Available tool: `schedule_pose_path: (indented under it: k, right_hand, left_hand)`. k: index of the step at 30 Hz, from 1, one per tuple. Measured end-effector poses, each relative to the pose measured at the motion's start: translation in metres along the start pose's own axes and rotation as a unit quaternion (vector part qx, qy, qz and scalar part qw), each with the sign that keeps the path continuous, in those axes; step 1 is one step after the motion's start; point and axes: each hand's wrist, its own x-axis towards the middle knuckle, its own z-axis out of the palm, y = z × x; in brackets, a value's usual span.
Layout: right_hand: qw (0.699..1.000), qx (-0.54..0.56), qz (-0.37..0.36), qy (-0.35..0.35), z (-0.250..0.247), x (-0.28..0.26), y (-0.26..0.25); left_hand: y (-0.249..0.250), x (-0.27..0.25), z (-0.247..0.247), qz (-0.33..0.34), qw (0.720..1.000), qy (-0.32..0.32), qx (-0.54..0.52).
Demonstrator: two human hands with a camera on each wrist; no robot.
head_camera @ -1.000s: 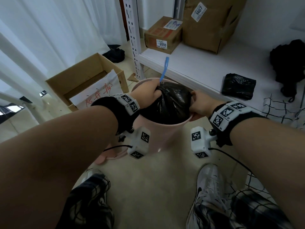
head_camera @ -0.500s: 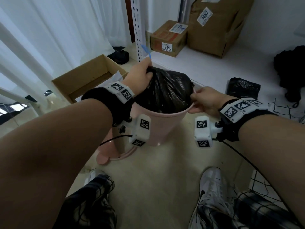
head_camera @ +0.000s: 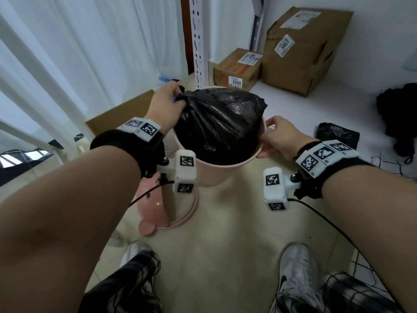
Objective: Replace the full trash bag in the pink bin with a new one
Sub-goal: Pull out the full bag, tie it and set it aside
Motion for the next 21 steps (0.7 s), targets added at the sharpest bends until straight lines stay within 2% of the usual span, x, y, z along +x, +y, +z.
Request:
schedule_pose_path:
  k: [4, 7, 9, 12, 15, 18, 21]
  right_hand:
    - [0.994, -0.096, -0.038, 0.02, 0.009, -0.001, -0.007]
    - [0.99, -0.117, -0.078, -0.006, 0.019, -0.001, -0.017]
    - [0.99, -0.114, -0.082, -0.012, 0.021, -0.001, -0.02]
    - [0.989, -0.122, -0.08, -0.01, 0.015, 0.0, -0.014]
    - [0.989, -0.132, -0.063, 0.021, 0.004, 0.002, 0.0]
    - [0.986, -0.138, -0.065, 0.063, -0.006, 0.004, 0.009]
    - [0.967, -0.206, -0.088, 0.122, -0.011, 0.008, 0.013]
  left_hand:
    - [0.008, -0.003, 0.017, 0.038, 0.999, -0.034, 0.011]
    - [0.021, -0.002, 0.03, 0.071, 0.994, -0.067, 0.054]
    - [0.025, -0.002, 0.032, 0.064, 0.995, -0.061, 0.04]
    - [0.026, 0.0, 0.029, 0.037, 0.998, -0.035, -0.027]
    - [0.026, 0.005, 0.022, 0.005, 0.997, 0.027, -0.071]
    - [0.017, 0.008, 0.012, -0.024, 0.994, 0.084, -0.059]
    - [0.005, 0.007, 0.008, -0.058, 0.989, 0.123, -0.06]
